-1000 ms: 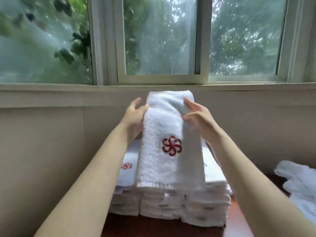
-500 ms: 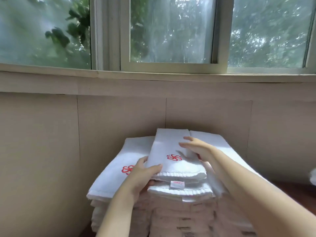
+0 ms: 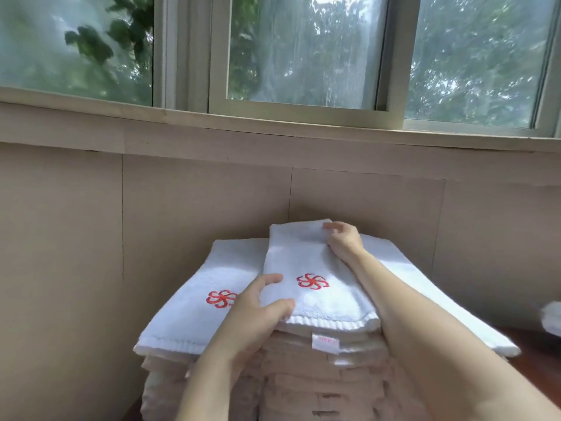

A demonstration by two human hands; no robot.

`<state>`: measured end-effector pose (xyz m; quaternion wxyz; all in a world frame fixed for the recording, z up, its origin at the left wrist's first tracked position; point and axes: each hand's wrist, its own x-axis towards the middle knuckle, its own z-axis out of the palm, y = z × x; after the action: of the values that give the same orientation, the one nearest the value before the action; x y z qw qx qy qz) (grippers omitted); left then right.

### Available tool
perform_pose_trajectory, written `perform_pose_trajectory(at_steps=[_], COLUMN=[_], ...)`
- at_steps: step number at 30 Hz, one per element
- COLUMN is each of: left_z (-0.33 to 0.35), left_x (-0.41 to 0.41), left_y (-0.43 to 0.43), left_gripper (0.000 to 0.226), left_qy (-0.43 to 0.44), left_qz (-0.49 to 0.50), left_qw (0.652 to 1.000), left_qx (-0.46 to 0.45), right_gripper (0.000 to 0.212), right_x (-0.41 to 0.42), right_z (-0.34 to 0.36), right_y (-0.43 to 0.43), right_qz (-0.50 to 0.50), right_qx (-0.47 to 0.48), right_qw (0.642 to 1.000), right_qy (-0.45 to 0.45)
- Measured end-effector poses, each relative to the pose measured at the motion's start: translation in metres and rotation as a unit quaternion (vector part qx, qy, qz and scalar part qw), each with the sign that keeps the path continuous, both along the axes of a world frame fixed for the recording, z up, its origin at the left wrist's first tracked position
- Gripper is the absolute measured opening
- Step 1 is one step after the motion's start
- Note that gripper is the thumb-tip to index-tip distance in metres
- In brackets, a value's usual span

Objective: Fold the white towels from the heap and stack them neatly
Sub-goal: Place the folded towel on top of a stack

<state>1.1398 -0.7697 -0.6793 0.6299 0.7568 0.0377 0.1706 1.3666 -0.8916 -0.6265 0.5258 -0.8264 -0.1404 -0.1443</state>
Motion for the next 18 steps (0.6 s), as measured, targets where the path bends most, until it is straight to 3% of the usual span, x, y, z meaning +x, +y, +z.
perform_pose_trajectory(at_steps=[3,7,12,13,15,17,18], left_z=[0.001,0.0,0.005,0.006,0.008,0.01,0.013], left_x=[-0.002,-0.006,-0.016,-0.018,-0.019,-0.016,-0.014], left_y=[-0.001,0.004,0.009,0.009,0.009,0.007,0.005], left_gripper=[0.037,0.032,0.043,0.044,0.04,0.027,0.022], left_qy=[0.013,0.016,0.007,0.015,0.034,0.056,0.066], left_qz=[-0.004,-0.04,-0.104,-0.103,-0.082,-0.015,0.037], left_qw=[0.999,0.998,0.994,0.994,0.994,0.988,0.974], left_qx=[0.041,0.05,0.028,0.038,0.068,0.141,0.216], right_gripper=[0.05,0.034,0.036,0.035,0.035,0.035,0.036], right_x=[-0.004,-0.004,-0.008,-0.009,-0.012,-0.015,-0.016], right_z=[0.002,-0.01,-0.008,-0.009,-0.01,-0.007,-0.005], right_y=[-0.004,-0.009,-0.004,-0.003,-0.002,0.001,0.004], right_qz=[-0.017,-0.009,-0.037,-0.046,-0.08,-0.116,-0.105], right_qx=[-0.063,-0.238,-0.256,-0.3,-0.443,-0.53,-0.537], right_qw=[0.997,0.971,0.965,0.952,0.892,0.834,0.827], right_qy=[-0.048,-0.005,-0.038,-0.031,-0.027,-0.096,-0.132])
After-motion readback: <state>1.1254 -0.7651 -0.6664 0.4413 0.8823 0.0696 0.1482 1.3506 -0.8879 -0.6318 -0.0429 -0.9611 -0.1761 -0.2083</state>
